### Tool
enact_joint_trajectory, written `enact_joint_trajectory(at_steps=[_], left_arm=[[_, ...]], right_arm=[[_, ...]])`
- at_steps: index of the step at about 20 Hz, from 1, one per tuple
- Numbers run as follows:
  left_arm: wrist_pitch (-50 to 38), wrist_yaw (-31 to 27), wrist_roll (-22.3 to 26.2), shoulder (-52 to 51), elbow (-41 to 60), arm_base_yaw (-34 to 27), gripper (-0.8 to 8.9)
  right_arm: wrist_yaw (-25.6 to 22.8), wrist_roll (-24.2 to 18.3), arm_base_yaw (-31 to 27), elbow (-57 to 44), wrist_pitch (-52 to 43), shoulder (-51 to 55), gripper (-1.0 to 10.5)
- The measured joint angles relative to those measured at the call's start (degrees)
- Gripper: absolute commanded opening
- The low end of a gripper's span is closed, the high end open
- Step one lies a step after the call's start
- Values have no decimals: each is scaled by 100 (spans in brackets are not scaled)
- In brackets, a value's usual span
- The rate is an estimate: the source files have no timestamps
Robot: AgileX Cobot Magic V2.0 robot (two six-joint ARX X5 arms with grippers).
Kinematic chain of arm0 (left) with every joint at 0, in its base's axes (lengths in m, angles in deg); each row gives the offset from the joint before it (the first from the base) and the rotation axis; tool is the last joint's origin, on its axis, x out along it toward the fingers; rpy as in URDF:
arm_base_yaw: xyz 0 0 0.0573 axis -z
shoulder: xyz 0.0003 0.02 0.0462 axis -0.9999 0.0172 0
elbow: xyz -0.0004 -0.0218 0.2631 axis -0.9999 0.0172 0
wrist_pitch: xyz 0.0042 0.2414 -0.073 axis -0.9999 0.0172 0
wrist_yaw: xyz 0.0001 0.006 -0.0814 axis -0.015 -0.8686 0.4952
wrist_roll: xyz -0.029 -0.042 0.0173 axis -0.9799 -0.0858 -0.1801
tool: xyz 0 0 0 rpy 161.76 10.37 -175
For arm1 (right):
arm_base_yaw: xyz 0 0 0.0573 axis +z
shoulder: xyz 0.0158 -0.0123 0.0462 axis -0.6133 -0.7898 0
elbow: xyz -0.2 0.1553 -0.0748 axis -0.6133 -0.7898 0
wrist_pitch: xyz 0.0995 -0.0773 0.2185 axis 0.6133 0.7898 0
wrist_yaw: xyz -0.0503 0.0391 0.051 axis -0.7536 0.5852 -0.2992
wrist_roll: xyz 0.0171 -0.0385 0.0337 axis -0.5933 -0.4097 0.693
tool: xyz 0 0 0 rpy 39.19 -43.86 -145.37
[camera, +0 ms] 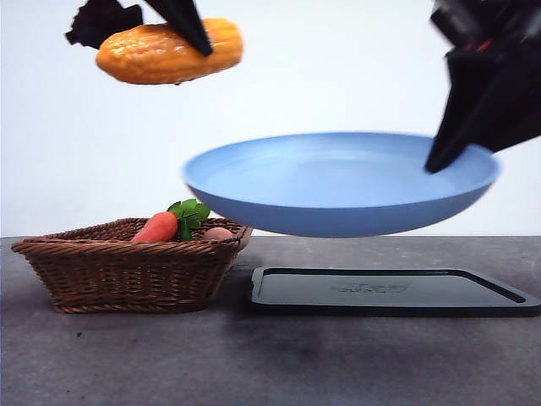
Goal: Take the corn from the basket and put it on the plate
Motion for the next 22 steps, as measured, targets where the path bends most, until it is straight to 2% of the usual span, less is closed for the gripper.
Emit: enact_joint_trajectory(at_steps=[5, 9, 13, 18, 22], left_arm=[[-57, 33, 9, 568, 0, 708, 190], [-76, 35, 144, 1204, 0, 1091, 190], [-96, 37, 195, 1364, 0, 1204, 196], [-28, 39, 197, 1375, 0, 1281, 357], [-7, 68, 216, 1375, 0, 1311, 391]], right_arm=[[772, 446, 0, 2, -623, -476, 4], [798, 647, 0, 2, -671, -476, 4], [734, 667, -7, 2, -542, -487, 4], [730, 667, -7, 2, -527, -487, 4], [691, 664, -7, 2, -527, -487, 4]])
